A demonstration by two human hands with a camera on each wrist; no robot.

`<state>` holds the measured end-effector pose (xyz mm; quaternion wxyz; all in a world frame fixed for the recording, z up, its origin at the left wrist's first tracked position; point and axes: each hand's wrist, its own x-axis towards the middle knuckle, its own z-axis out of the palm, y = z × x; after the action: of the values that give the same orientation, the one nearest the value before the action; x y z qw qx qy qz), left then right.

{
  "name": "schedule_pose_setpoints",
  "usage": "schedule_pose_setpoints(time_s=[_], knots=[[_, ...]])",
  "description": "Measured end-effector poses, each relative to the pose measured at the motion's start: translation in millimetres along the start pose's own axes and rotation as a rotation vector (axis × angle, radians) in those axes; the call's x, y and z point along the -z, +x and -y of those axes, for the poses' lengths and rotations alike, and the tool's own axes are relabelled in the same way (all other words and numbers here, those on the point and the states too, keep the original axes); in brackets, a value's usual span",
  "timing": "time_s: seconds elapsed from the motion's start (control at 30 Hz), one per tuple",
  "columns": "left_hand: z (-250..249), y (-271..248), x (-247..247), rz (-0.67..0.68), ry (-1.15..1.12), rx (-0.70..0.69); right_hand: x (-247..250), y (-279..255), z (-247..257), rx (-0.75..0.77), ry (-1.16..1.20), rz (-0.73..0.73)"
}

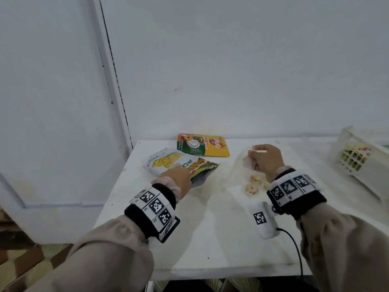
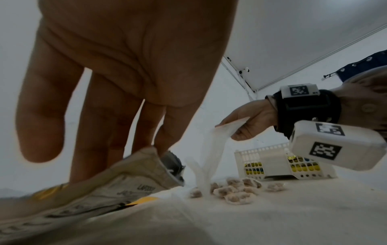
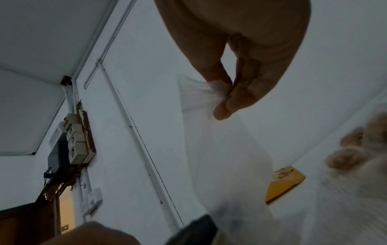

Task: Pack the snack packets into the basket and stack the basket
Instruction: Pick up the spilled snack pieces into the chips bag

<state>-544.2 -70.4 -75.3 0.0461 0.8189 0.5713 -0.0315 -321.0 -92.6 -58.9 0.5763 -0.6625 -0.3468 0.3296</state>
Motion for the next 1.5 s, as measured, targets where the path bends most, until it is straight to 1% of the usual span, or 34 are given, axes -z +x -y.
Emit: schedule_pose_setpoints(time_s=[0.1, 0.17, 0.23, 0.27, 0.33, 0.4, 0.47, 0.5, 0.6, 0.73, 0.8, 0.9, 0.97, 1.03, 1.07, 1.13, 1.2, 1.27, 1.3, 1.37, 1.43, 1.5], knots=[[-3.6, 2.2, -7.3, 0.104, -0.023, -0.03, 11.5, -5.6, 7.4, 0.012, 0.13, 0.013], [-6.6, 1.9, -10.3, 0.171, 0.02, -0.056, 17.4, -10.4, 11.3, 0.021, 0.169, 0.047], [-10.4, 1.4, -8.1, 0.191, 0.058, -0.069, 21.8, -14.5, 13.7, 0.022, 0.164, 0.084], [-13.3, 1.0, -4.9, 0.179, 0.043, -0.071, 23.6, -15.4, 14.2, 0.019, 0.167, 0.1], [-20.6, 0.9, 3.1, 0.086, -0.002, -0.08, 26.2, -16.2, 13.6, 0.004, 0.193, 0.138], [-29.1, 2.3, 9.8, -0.093, -0.099, -0.105, 27.2, -17.2, 13.2, -0.021, 0.216, 0.194], [-40.4, 3.9, 14.5, -0.234, -0.311, -0.17, 26.7, -17.0, 11.9, -0.049, 0.228, 0.251], [-47.2, 5.5, 16.2, -0.268, -0.413, -0.217, 26.2, -17.4, 11.8, -0.06, 0.233, 0.279], [-69.7, 10.1, 18.1, -0.265, -0.612, -0.326, 24.9, -16.3, 11.4, -0.074, 0.248, 0.339], [-88.7, 22.9, 13.8, -0.264, -0.679, -0.37, 31.2, -7.7, 9.7, -0.068, 0.226, 0.361], [-95.2, 30.0, 13.7, -0.263, -0.725, -0.371, 37.4, -0.3, 7.8, -0.068, 0.204, 0.367], [-105.5, 41.3, 15.5, -0.287, -0.702, -0.341, 47.9, 12.4, 5.6, -0.077, 0.154, 0.391], [-110.7, 48.2, 17.8, -0.339, -0.755, -0.293, 56.0, 21.2, 5.2, -0.078, 0.124, 0.434], [-116.6, 53.1, 22.2, -0.428, -0.794, -0.257, 65.7, 28.6, 4.4, -0.066, 0.045, 0.486], [-120.2, 55.9, 25.2, -0.466, -0.756, -0.271, 69.9, 32.2, 3.0, -0.043, -0.02, 0.512], [-129.6, 62.5, 28.8, -0.452, -0.569, -0.35, 75.8, 38.0, 0.8, 0.071, -0.192, 0.533], [-142.0, 69.1, 29.0, -0.406, -0.368, -0.398, 77.2, 43.0, 1.1, 0.303, -0.394, 0.458], [-152.0, 77.7, 27.3, -0.4, -0.267, -0.431, 78.7, 48.8, 2.9, 0.558, -0.519, 0.348], [-156.2, 80.9, 27.3, -0.397, -0.238, -0.445, 80.1, 51.7, 4.7, 0.64, -0.558, 0.314], [-163.1, 84.7, 28.7, -0.395, -0.224, -0.462, 83.3, 58.6, 8.8, 0.695, -0.645, 0.312], [-169.5, 89.0, 28.4, -0.375, -0.227, -0.483, 88.9, 69.1, 8.0, 0.683, -0.675, 0.367], [-173.1, 90.1, 27.8, -0.348, -0.254, -0.474, 94.0, 78.5, 5.3, 0.659, -0.642, 0.402]])
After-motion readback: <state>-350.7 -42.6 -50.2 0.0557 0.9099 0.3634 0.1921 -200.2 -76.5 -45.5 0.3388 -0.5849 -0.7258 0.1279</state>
